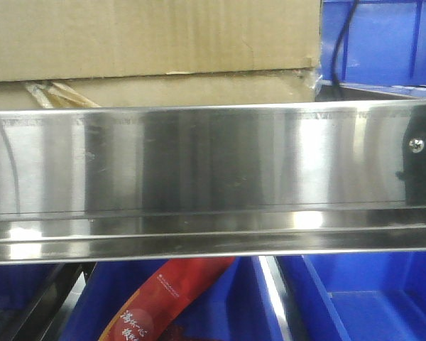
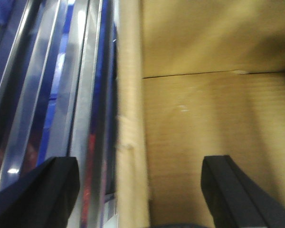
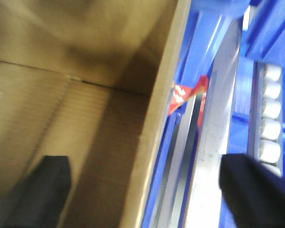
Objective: Grab carton from right shelf to conveyor
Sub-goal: 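Close both grippers on the carton's side walls, then lift the carton with both grippers and pull it off the shelf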
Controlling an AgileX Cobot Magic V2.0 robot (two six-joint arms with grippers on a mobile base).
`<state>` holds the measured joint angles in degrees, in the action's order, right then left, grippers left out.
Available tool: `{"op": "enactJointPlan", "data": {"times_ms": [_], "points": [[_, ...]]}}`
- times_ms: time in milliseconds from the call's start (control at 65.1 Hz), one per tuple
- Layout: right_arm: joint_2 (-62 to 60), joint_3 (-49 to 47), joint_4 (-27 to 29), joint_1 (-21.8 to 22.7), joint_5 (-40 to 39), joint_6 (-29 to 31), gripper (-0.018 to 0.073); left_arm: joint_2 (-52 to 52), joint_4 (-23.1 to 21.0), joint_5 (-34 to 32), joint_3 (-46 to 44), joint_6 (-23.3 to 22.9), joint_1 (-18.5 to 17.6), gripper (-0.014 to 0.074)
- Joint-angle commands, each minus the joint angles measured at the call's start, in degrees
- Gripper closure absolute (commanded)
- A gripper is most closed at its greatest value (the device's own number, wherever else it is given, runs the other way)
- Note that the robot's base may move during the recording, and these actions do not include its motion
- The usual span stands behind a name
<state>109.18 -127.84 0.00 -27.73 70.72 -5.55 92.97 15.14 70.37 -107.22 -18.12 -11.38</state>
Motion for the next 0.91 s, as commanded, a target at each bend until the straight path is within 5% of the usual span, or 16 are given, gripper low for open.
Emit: {"op": "enactJointPlan", "data": {"times_ms": [0,154,445,891], "points": [[0.01,-0.61,-0.57,0.15,-0.75,0.05,0.0306,0.09,-0.68,-0.41,-0.4,0.03,0.74,0.017],[0.25,-0.61,-0.57,0.15,-0.75,0.05,0.065,1.0,-1.59,-0.41,-0.4,0.03,1.52,0.0244],[0.25,-0.61,-0.57,0.15,-0.75,0.05,0.0624,3.33,-6.4,-0.41,-0.5,0.12,2.97,0.0639],[-8.55,-0.61,-1.38,0.15,-0.75,0.05,0.0624,-0.41,-8.48,-0.41,-10.92,0.12,1.6,0.0617]]}}
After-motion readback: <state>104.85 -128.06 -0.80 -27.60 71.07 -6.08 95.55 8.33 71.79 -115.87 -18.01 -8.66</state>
